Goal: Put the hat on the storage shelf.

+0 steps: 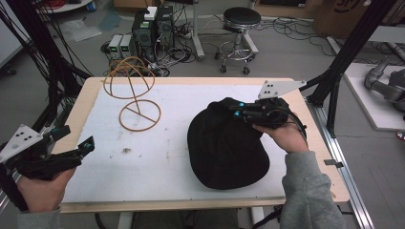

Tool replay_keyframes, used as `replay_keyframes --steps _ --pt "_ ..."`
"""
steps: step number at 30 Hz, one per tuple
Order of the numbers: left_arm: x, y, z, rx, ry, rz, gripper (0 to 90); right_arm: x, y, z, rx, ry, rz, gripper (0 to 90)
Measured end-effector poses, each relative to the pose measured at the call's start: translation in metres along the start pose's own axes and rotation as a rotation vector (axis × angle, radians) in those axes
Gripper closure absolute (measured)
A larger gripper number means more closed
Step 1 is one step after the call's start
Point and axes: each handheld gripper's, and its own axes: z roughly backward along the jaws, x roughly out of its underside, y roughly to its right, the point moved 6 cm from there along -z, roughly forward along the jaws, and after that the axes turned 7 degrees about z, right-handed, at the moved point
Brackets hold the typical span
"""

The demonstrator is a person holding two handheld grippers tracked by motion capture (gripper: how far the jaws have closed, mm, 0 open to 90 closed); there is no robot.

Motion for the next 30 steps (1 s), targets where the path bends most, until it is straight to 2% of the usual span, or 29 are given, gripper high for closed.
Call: replay_keyframes --steps 8,12,20,30 --pt "0.0 0.0 0.0 0.001 -0.002 -0.002 15.6 -0.026 0.009 0.0 0.008 0.011 0.027 88.3" --pt "0.001 -0.002 0.004 -0.004 0.0 -0.001 15.6 -0.038 0.012 -0.003 -0.009 0.013 0.044 88.3" --pt "0.005 -0.005 0.014 -0.027 -0.004 0.003 15.6 -0.057 0.019 -0.001 -0.008 0.052 0.041 88.4" --pt "0.011 -0.01 0.025 -0.053 -0.009 0.011 15.6 -0.099 0.025 -0.002 -0.015 0.08 0.068 88.3"
